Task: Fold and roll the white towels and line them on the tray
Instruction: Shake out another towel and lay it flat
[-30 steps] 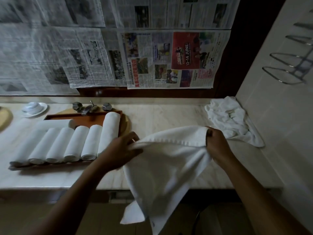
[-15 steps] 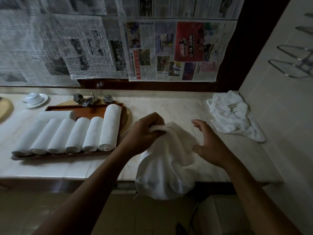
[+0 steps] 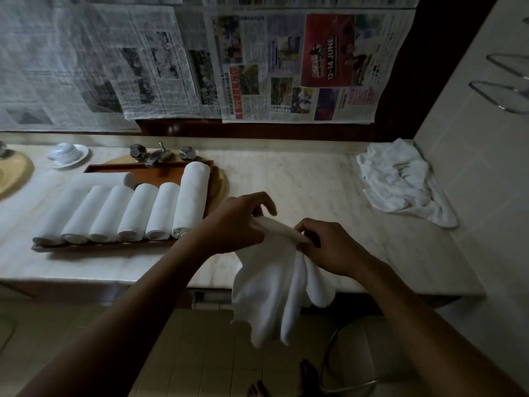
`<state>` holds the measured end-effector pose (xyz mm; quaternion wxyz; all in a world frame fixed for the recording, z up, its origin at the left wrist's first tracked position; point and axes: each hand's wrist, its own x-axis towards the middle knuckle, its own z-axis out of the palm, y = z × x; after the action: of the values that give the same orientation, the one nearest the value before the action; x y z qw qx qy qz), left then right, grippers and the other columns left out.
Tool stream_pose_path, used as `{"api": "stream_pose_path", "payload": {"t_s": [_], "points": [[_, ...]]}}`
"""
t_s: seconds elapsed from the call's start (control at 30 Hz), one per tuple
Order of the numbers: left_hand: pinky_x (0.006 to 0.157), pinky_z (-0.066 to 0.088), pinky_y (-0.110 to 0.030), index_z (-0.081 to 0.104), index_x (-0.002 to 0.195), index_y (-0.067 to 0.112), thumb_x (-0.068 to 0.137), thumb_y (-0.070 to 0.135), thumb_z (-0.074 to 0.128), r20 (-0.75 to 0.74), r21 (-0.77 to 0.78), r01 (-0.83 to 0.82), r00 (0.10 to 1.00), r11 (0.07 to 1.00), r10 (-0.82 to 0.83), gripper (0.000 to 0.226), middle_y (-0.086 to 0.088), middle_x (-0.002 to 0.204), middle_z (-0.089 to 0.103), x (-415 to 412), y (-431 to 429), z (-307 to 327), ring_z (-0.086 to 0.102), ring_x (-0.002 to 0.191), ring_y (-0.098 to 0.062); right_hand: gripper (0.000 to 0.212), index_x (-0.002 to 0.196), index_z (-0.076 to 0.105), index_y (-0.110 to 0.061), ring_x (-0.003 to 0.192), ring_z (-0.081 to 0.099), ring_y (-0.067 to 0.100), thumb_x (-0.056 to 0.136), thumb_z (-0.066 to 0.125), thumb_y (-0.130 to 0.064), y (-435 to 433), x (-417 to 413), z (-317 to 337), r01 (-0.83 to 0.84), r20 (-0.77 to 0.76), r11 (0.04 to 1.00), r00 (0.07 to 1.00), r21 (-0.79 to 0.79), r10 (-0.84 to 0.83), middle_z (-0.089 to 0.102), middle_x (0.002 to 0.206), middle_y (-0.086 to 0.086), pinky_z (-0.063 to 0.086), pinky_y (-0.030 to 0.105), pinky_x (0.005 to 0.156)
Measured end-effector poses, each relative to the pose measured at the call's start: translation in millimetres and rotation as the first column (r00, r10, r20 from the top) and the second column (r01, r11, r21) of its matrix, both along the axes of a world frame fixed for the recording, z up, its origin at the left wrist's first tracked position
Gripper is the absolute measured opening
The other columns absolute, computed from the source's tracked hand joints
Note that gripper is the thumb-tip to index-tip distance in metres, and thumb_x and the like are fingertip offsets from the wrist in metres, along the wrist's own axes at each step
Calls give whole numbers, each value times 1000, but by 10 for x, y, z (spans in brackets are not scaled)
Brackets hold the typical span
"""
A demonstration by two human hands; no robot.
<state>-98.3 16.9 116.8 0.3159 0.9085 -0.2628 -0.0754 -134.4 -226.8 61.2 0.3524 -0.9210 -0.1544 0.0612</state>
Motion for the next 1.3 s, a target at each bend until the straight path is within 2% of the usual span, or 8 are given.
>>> {"api": "stream_pose_path", "payload": {"t_s": [0.23,0.37,0.47,0.57,0.77,0.9,1.17,1.3], "points": [[66,48,-23,72,96,19,100,44,55,7,256,-19,1000,967,17,31,10,86,67,21,172,-331,63,76,-6,28,79,50,-29,73,54,5,107,50,-34,-48,-32,-67,89,-5,996,996,12,-89,55,79,-7,42,26,66],[70,57,-39,72,89,17,99,34,64,-81,-137,-192,980,972,182,22,1,82,69,36,196,-370,66,75,-14,20,95,50,-27,64,58,-2,103,52,-45,30,-121,15,185,13,978,982,100,-188,57,72,-11,42,20,59],[70,55,-39,73,89,15,99,26,66,-196,-409,-271,959,871,206,16,-5,83,71,-45,45,-292,68,80,-22,44,97,45,-30,61,58,2,85,71,-63,85,-166,77,197,111,980,975,-12,-194,57,75,-13,40,14,53],[67,58,-39,74,92,13,98,18,67,-160,-500,-261,965,826,208,10,-4,84,73,-96,-120,-229,70,79,-22,39,93,40,-29,68,56,11,86,75,-45,33,-155,10,254,258,959,942,-128,-216,51,81,-13,32,20,55],[59,57,-28,79,93,19,94,18,71,-159,-443,-258,965,859,208,8,3,87,76,-104,23,-354,71,78,-14,18,96,49,-18,88,60,31,89,64,-23,-477,-204,-538,345,118,881,938,-324,-325,53,97,0,45,37,70],[61,50,-16,80,91,21,94,19,71,-167,-327,-267,961,907,223,10,12,82,75,-133,241,-562,70,77,-4,26,111,63,-14,103,66,27,86,66,-11,-772,-386,-900,319,-12,829,931,-460,-365,68,109,4,46,28,74],[60,50,-13,80,88,18,94,21,72,-250,-230,-356,921,906,299,10,16,79,73,-103,543,-817,68,74,-1,28,97,73,-24,88,68,13,87,63,1,-1015,-409,-1068,337,-188,931,914,-137,-359,73,94,-5,55,34,74],[59,45,-12,78,81,22,93,26,74,-255,-159,-342,921,926,296,14,8,72,72,51,655,-891,65,68,-1,19,89,71,-31,87,69,18,87,54,-22,-1052,-251,-1135,455,-170,890,875,-31,-454,73,88,-8,52,34,72]]}}
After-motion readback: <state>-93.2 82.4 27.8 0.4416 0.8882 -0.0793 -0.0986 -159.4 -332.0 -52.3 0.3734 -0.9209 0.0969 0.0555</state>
